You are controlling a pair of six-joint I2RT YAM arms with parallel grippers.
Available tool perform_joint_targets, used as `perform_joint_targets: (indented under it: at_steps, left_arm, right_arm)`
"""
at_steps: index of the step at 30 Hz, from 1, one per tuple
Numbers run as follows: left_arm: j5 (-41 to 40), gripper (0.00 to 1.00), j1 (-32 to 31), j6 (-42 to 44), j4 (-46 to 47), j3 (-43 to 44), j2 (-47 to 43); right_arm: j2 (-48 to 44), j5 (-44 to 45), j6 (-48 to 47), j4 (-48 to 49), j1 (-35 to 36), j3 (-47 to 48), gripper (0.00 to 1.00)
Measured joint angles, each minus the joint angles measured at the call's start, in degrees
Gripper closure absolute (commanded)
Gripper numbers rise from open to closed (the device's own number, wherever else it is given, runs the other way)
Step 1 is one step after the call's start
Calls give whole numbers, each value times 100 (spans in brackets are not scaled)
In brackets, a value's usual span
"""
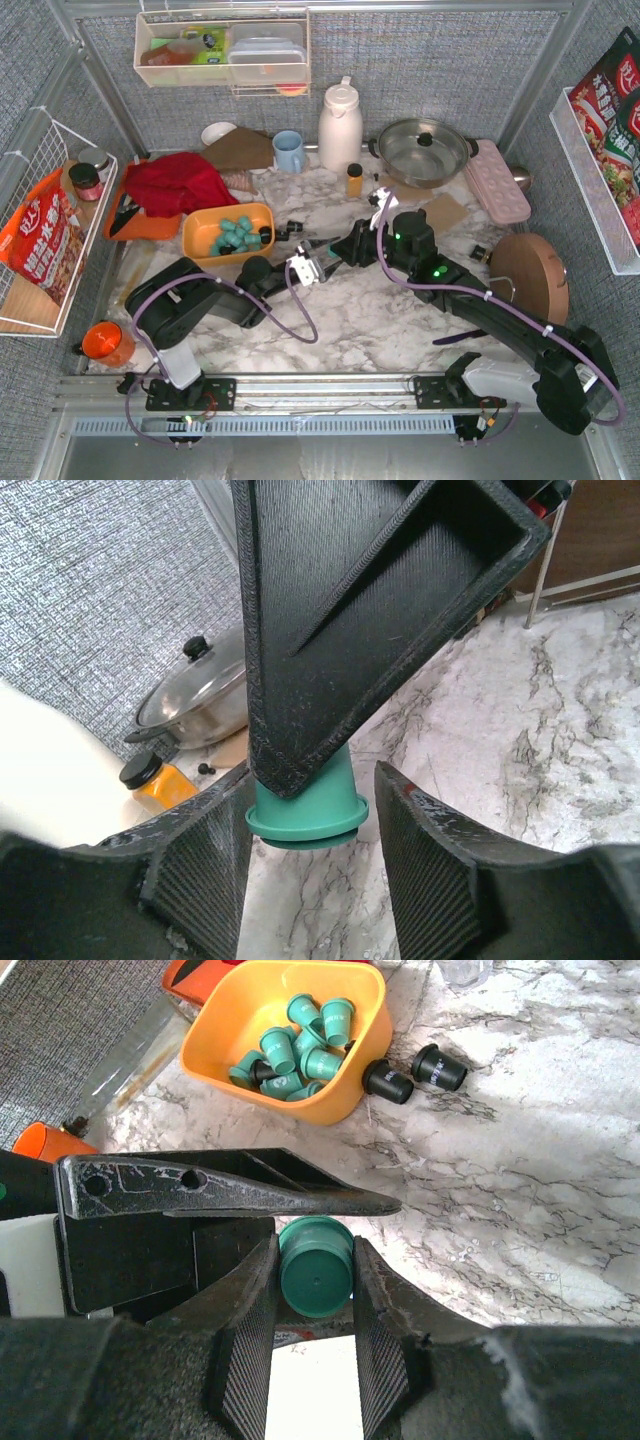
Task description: Mix the coffee capsules in the storage basket
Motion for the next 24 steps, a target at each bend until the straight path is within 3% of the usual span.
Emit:
perform_joint_targets:
  at_steps: [7,9,13,16,20,24]
  left_arm:
    - [-98,52,-2,13,24,-46,-28]
    - [-129,54,-4,24,26,-63,-39]
    - [-173,54,-7,46,59,-96,-50]
    - [-223,54,-7,48,66,-127,-79]
    - [-372,55,-4,46,98,-238,-94]
    - [-935,55,22,-188,107,-468,-188]
  right_arm:
    - [24,-2,0,-2,0,2,78]
    - [24,-7,0,-2,0,4,67]
    - [24,-17,17,-4,0,11,29]
    - [4,-15,9,-50,0,42,13]
    - [-131,57,-46,-190,0,114,6]
    - [-319,350,-313,-348,0,245,6]
